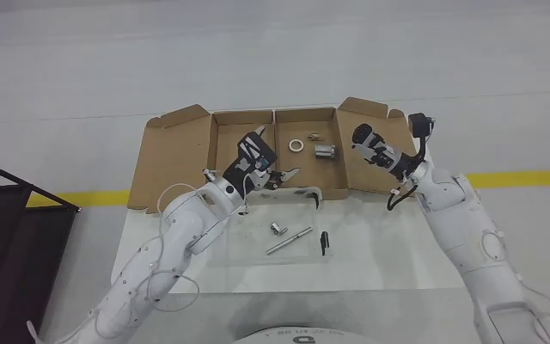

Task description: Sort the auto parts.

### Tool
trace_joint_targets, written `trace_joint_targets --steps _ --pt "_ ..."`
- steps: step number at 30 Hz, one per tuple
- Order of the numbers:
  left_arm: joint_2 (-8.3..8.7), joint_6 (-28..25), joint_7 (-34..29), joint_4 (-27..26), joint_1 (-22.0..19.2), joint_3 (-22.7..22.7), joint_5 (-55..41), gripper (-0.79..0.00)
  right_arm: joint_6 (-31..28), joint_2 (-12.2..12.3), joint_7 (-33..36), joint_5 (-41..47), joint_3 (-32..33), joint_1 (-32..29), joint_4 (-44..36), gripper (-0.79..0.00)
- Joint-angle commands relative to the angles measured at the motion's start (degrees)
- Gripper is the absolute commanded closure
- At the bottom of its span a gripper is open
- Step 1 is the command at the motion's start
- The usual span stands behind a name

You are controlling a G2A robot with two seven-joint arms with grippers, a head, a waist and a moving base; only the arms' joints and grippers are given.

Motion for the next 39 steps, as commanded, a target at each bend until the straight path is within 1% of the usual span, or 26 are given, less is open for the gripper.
trace_joint_targets --steps 1,4,7,12,16,22,27,29,30,33,36,39 --pt "0.11 0.9 1.2 -1.0 1.2 -1.2 0.2 -0.785 0.0 0.0 0.0 0.0 0.0 0.0 0.0 -0.785" --pt "0.51 2.2 3.0 -2.0 4.0 -4.5 -0.5 -0.785 0.0 0.0 0.0 0.0 0.0 0.0 0.0 -0.785" --pt "1.09 2.8 4.9 -2.7 7.6 -9.0 -1.7 -0.785 0.0 0.0 0.0 0.0 0.0 0.0 0.0 -0.785" --pt "1.94 1.4 7.4 -3.3 13.2 -15.8 -4.3 -0.785 0.0 0.0 0.0 0.0 0.0 0.0 0.0 -0.785" --pt "2.28 -0.6 8.6 -2.4 15.5 -19.0 -5.3 -0.785 0.0 0.0 0.0 0.0 0.0 0.0 0.0 -0.785" --pt "2.42 -4.7 11.1 2.3 15.7 -22.0 -9.1 -0.785 0.0 0.0 0.0 0.0 0.0 0.0 0.0 -0.785" --pt "2.42 -4.7 11.1 2.3 15.7 -22.0 -9.1 -0.785 0.0 0.0 0.0 0.0 0.0 0.0 0.0 -0.785" --pt "2.42 -4.7 11.1 2.3 15.7 -22.0 -9.1 -0.785 2.3 -0.2 0.3 0.4 -0.9 0.7 0.5 -0.785" --pt "2.42 -4.7 11.1 2.3 15.7 -22.0 -9.1 -0.785 3.6 -0.4 0.4 -0.7 -1.6 1.7 0.6 -0.785" --pt "2.42 -4.7 11.1 2.3 15.7 -22.0 -9.1 -0.785 4.2 -1.1 1.2 -6.6 -4.7 4.5 0.2 -0.785" --pt "2.42 -4.7 11.1 2.3 15.7 -22.0 -9.1 -0.785 4.9 -1.9 -1.1 -14.1 -7.4 5.9 -1.7 -0.785" --pt "2.42 -4.7 11.1 2.3 15.7 -22.0 -9.1 -0.785 7.8 -2.6 -4.3 -20.5 -9.7 6.2 -3.9 -0.785"
